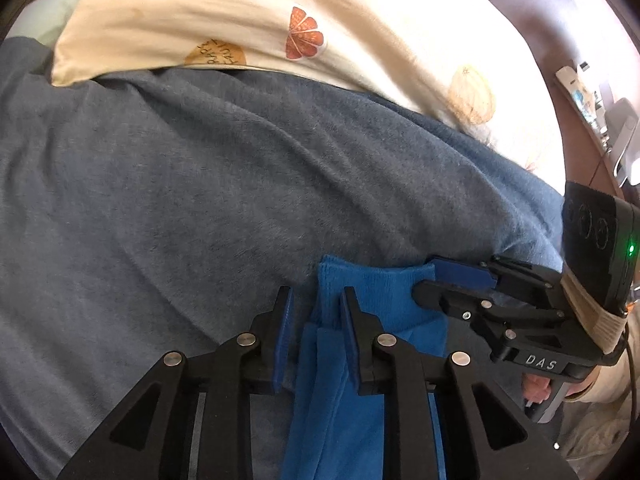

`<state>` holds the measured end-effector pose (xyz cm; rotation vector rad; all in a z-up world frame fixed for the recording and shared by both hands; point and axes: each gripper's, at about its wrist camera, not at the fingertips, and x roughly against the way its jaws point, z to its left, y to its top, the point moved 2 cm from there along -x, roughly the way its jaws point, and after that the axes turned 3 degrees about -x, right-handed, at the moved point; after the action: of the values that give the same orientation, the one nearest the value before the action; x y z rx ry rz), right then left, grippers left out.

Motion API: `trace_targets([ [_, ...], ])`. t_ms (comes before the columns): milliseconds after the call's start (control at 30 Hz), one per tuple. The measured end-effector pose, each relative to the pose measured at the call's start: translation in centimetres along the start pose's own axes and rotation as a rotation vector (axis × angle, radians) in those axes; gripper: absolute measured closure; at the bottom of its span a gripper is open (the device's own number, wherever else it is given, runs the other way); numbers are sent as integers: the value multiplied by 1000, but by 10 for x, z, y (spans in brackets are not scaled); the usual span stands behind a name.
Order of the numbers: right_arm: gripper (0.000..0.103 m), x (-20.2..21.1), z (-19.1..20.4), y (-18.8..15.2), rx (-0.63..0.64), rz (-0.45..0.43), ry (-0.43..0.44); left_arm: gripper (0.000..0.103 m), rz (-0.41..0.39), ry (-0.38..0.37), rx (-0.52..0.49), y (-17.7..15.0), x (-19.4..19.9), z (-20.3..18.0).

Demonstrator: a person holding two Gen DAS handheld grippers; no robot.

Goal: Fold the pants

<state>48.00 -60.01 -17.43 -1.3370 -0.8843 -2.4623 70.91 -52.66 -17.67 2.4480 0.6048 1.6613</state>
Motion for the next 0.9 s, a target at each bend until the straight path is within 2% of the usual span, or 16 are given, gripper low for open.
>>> trace_targets([
  [100,70,-1,-2,0,-16,-2,9,80,18,-36,2,4,-10,2],
  [467,71,-14,-11,0,-71,30,55,83,55,-60,3,23,-37,4],
  [533,77,-17,-11,0,-76,35,65,89,43,-50,-2,20,-34,-2],
  [633,83,-16,-13,1,-96,34,92,91,18,-30,-19,22,-27,-10],
  [767,88,-4,-9,4,-93,13,106,92,-15,-4,-52,23,-9,-25],
  [900,89,17,5,7,-36,-25,107,92,-57,22,-87,23,18,-43],
])
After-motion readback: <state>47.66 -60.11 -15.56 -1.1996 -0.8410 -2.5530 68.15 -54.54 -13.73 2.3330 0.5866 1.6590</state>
